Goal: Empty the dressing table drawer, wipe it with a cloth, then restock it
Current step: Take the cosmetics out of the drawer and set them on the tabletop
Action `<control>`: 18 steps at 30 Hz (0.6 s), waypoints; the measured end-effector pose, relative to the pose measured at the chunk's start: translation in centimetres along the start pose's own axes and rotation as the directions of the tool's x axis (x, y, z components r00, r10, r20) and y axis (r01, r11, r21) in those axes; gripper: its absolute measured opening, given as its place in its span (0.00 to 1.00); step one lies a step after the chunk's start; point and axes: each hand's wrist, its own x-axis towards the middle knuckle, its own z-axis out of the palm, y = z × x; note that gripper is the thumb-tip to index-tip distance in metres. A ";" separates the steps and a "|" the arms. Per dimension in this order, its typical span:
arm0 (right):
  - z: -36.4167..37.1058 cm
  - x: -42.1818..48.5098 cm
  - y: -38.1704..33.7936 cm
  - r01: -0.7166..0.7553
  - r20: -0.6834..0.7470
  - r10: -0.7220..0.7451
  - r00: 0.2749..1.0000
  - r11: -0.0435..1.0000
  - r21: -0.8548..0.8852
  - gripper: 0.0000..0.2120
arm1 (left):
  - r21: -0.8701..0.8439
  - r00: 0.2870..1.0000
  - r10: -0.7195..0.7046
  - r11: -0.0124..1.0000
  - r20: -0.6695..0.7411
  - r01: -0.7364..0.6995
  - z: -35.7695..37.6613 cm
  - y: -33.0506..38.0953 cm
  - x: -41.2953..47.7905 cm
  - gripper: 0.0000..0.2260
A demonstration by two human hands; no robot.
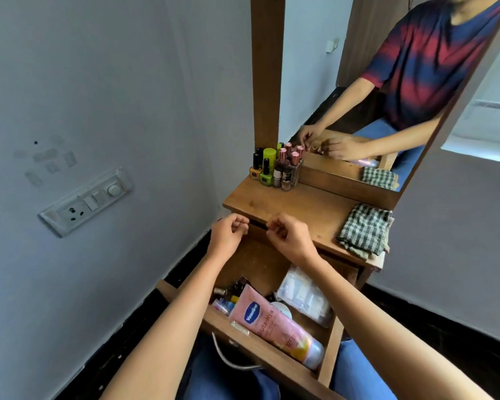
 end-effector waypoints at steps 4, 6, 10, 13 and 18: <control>2.7 -2.8 0.2 0.055 0.410 0.058 0.910 0.964 -0.259 0.05 | 0.300 0.970 -0.045 0.953 0.239 -0.030 -1.4 -2.5 -2.4 0.04; 3.9 -3.6 0.2 0.049 0.475 0.164 0.864 0.914 -0.404 0.05 | 0.419 0.927 -0.077 0.903 0.366 -0.090 -1.8 -3.2 -3.6 0.06; 5.4 -4.2 -0.4 0.062 0.547 0.233 0.804 0.883 -0.466 0.08 | 0.572 0.837 -0.094 0.770 0.539 -0.282 -1.8 -3.6 -5.0 0.11; 5.8 -4.0 -0.6 0.034 0.542 0.275 0.794 0.871 -0.491 0.09 | 0.632 0.821 -0.075 0.678 0.566 -0.374 -1.7 -3.4 -5.3 0.10; 6.4 -3.9 -0.3 -0.064 0.511 0.347 0.786 0.869 -0.492 0.09 | 0.645 0.803 -0.098 0.656 0.588 -0.392 -1.5 -3.0 -5.2 0.13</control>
